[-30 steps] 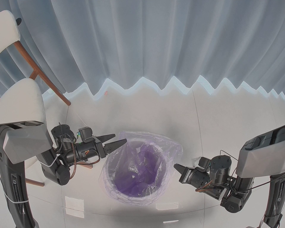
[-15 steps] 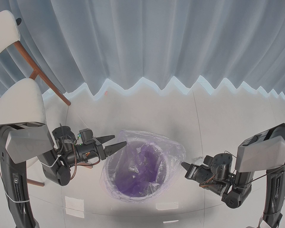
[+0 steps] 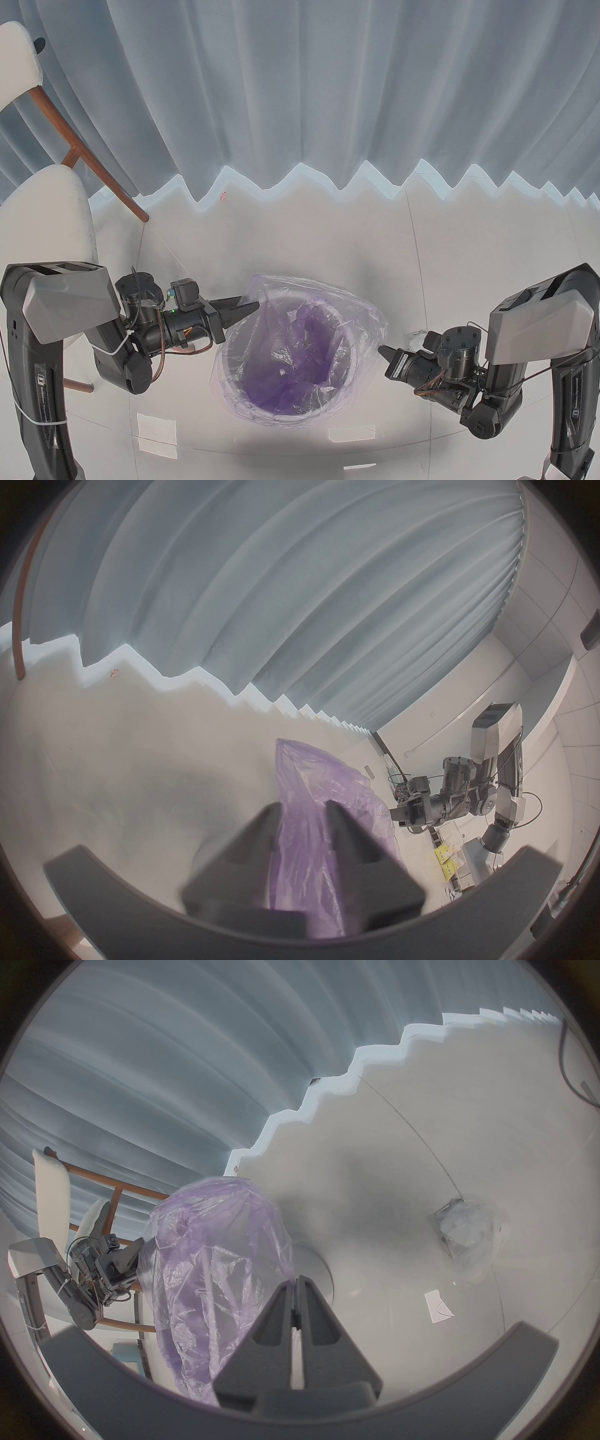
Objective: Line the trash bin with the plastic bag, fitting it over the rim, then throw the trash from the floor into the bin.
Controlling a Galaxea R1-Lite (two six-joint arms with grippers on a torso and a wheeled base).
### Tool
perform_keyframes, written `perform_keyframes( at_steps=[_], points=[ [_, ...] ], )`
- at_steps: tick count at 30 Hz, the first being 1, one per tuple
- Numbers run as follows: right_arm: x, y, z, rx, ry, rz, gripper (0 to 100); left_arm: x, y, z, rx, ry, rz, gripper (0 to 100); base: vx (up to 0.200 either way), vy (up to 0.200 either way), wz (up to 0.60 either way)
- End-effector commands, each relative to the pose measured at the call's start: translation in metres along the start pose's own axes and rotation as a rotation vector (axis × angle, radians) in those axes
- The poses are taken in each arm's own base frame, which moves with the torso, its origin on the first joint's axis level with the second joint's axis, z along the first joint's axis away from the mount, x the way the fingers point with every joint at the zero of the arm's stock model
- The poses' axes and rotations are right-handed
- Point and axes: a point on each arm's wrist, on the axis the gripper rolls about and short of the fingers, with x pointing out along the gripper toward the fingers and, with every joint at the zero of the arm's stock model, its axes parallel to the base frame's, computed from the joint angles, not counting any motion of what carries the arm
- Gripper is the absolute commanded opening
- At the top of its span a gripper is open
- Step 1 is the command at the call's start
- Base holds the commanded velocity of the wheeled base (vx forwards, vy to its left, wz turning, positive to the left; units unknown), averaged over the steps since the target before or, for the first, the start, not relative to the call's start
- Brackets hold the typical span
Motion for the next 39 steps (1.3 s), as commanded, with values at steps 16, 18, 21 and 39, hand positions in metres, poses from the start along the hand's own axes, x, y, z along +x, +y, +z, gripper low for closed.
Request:
perform_keyframes(
  at_steps=[16, 18, 21, 39],
  points=[
    [-0.001, -0.002, -0.003, -0.001, 0.006, -0.006, 0, 0.000, 0.062, -0.014, -0.041, -0.003, 0.128, 0, 0.000, 0.000, 0.00],
    [-0.001, -0.002, -0.004, -0.001, 0.007, -0.005, 0, 0.003, 0.066, -0.018, -0.046, -0.001, 0.142, 0, 0.000, 0.000, 0.00],
    [-0.001, -0.001, -0.004, -0.002, 0.007, -0.003, 0, 0.007, 0.071, -0.022, -0.044, -0.007, 0.156, 0, 0.000, 0.000, 0.00],
    [-0.002, 0.000, -0.005, -0.009, 0.012, -0.002, 0, 0.006, 0.057, -0.015, 0.000, -0.066, 0.189, 100, 0.000, 0.000, 0.00]
  ],
)
